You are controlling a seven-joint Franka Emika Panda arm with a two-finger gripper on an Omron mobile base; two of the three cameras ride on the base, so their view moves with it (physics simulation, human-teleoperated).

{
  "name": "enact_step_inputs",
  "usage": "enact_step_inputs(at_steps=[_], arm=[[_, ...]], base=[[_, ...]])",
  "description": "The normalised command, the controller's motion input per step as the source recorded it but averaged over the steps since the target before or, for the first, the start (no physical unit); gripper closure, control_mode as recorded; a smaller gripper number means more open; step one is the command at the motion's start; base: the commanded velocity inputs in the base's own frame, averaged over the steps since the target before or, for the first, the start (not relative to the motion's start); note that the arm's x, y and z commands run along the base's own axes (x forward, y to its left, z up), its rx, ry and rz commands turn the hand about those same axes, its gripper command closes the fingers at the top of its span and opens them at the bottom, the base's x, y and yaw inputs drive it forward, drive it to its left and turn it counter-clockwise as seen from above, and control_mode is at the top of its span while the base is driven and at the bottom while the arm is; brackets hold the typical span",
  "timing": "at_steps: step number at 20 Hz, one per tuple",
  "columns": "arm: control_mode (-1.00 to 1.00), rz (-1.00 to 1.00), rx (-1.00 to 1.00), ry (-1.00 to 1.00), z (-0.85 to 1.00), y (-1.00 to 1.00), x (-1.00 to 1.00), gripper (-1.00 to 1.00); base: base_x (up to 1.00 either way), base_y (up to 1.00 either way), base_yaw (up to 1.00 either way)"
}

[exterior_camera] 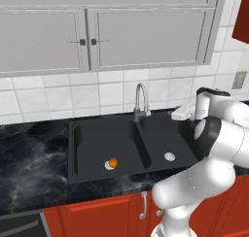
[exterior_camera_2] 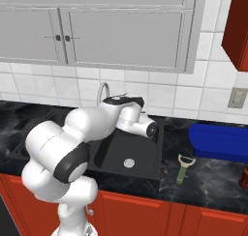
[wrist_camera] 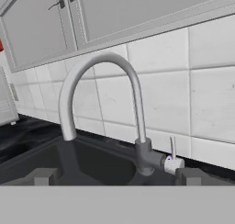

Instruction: Pick up all produce items and place them in the sink. Turn on the sink faucet to wash them. Then turn the sink off and put them in the tray.

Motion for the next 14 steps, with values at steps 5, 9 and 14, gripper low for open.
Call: enact_step_inputs(at_steps=[5,9,14], arm=[[-1.00,0.00,-0.02,0.00,-0.10,-0.03,0.37,-1.00],[-1.00,0.00,0.00,0.00,-0.12,-0.09,0.36,-1.00],[-1.00,0.00,0.00,0.00,-0.13,-0.02,0.36,-1.00]], base=[[0.00,0.00,0.00],[0.00,0.00,0.00],[0.00,0.00,0.00]])
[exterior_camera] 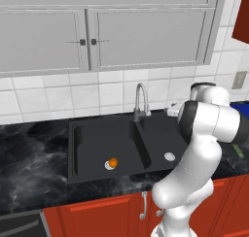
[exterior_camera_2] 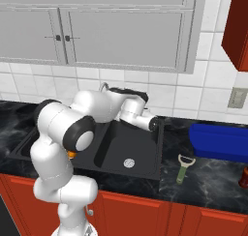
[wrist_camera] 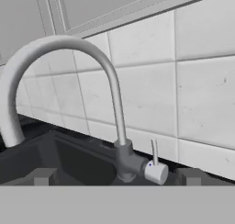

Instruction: Pick up all produce items and place them in the sink. Turn on the sink faucet to wash them. Then turn the sink off and put them in the tray.

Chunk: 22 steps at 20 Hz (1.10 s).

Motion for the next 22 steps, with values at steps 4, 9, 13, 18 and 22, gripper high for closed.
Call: enact_step_inputs(at_steps=[4,9,13,18,22], arm=[[-1.00,0.00,0.00,0.00,-0.16,0.00,0.37,-1.00],[-1.00,0.00,0.00,0.01,-0.16,0.00,0.38,-1.00],[-1.00,0.00,0.00,0.02,-0.11,0.00,0.29,-1.00],[-1.00,0.00,0.00,0.02,-0.08,0.07,0.29,-1.00],[-1.00,0.00,0.00,0.04,-0.07,0.14,0.32,-1.00]], base=[[0.00,0.00,0.00],[0.00,0.00,0.00],[0.00,0.00,0.00],[0.00,0.00,0.00],[0.00,0.00,0.00]])
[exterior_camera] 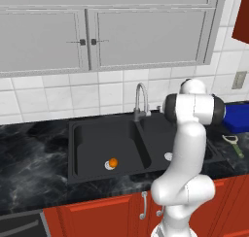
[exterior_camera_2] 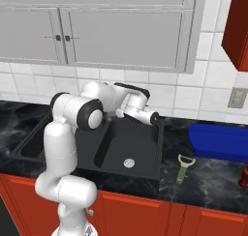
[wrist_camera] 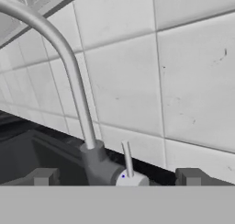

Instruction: Pick up all produce items and place them in the sink. Turn on the sink faucet to wash them. Then turn the sink off and put them in the tray.

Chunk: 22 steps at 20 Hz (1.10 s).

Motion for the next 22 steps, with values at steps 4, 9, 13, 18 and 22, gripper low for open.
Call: enact_step_inputs(at_steps=[4,9,13,18,22], arm=[[-1.00,0.00,0.00,0.04,-0.07,0.10,0.23,-1.00],[-1.00,0.00,0.00,0.03,-0.09,0.11,0.19,-1.00],[-1.00,0.00,0.00,0.03,-0.09,0.20,0.18,-1.00],[-1.00,0.00,0.00,0.03,-0.10,0.16,0.19,-1.00],[-1.00,0.00,0.00,0.01,-0.11,0.08,0.15,-1.00]], base=[[0.00,0.00,0.00],[0.00,0.00,0.00],[0.00,0.00,0.00],[0.00,0.00,0.00],[0.00,0.00,0.00]])
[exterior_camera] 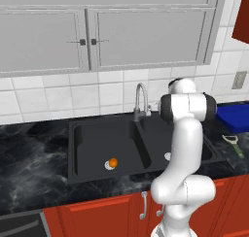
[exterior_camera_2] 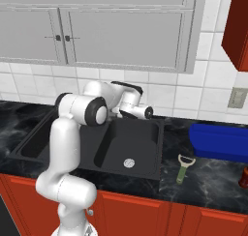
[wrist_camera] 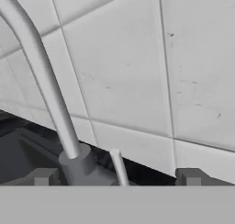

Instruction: Pick up all produce items and place them in the sink. Turn on the sink faucet to wash them. Then turn the sink off and put them in the tray.

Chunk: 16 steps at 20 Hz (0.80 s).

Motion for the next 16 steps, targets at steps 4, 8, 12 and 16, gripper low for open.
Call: enact_step_inputs(at_steps=[4,8,12,16], arm=[[-1.00,0.00,0.00,0.00,-0.15,0.12,0.14,-1.00],[-1.00,0.00,-0.01,0.01,-0.14,0.18,0.15,-1.00],[-1.00,0.01,-0.02,0.02,-0.15,0.17,0.14,-1.00],[-1.00,0.01,-0.01,0.01,-0.13,0.11,0.14,1.00]], base=[[0.00,0.00,0.00],[0.00,0.00,0.00],[0.00,0.00,0.00],[0.00,0.00,0.00]])
